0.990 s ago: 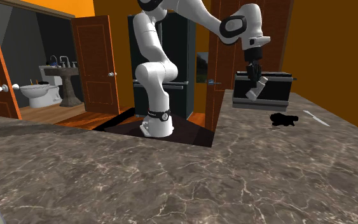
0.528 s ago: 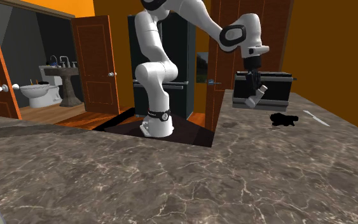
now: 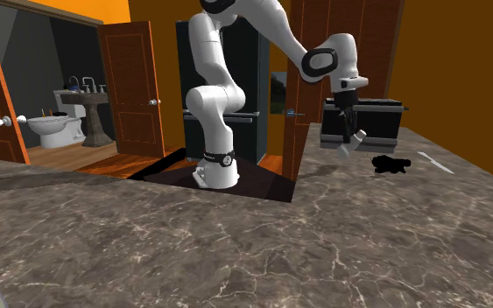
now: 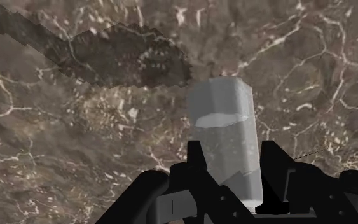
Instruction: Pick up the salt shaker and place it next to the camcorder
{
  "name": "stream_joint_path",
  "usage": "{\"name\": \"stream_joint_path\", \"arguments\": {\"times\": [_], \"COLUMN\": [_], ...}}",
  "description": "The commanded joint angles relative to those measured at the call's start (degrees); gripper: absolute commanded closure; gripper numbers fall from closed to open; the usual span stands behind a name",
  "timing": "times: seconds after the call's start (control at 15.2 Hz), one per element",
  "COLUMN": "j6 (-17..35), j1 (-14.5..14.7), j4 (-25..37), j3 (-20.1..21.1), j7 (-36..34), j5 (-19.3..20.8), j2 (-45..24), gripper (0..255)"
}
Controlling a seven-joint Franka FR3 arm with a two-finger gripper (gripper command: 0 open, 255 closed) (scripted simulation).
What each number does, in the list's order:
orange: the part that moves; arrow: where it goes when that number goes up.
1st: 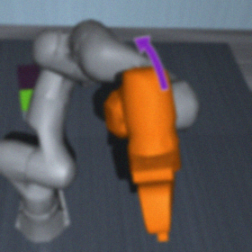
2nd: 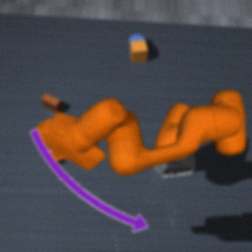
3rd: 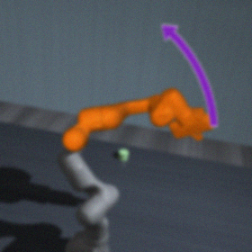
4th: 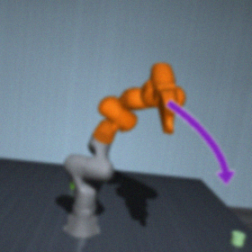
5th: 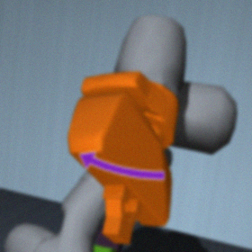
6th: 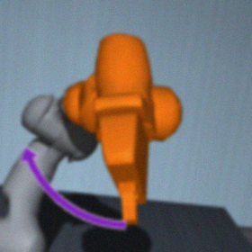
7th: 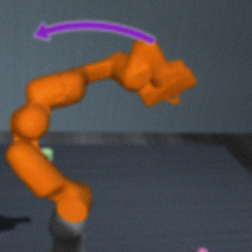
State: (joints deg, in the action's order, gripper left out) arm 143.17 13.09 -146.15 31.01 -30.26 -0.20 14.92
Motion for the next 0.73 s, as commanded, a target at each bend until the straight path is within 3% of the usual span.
{"name": "stream_joint_path", "arguments": {"times": [0.0, 0.59, 0.66], "j6": [2.0, 3.1, 3.1], "j1": [-0.5, -0.8, -0.8], "j4": [-0.8, -1.1, -1.1], "j3": [0.4, 0.8, 0.8], "j7": [-0.7, -1.4, -1.4], "j5": [1.0, 1.7, 1.7], "j2": [-1.3, -2.2, -2.2], "gripper": [255, 255, 0]}}
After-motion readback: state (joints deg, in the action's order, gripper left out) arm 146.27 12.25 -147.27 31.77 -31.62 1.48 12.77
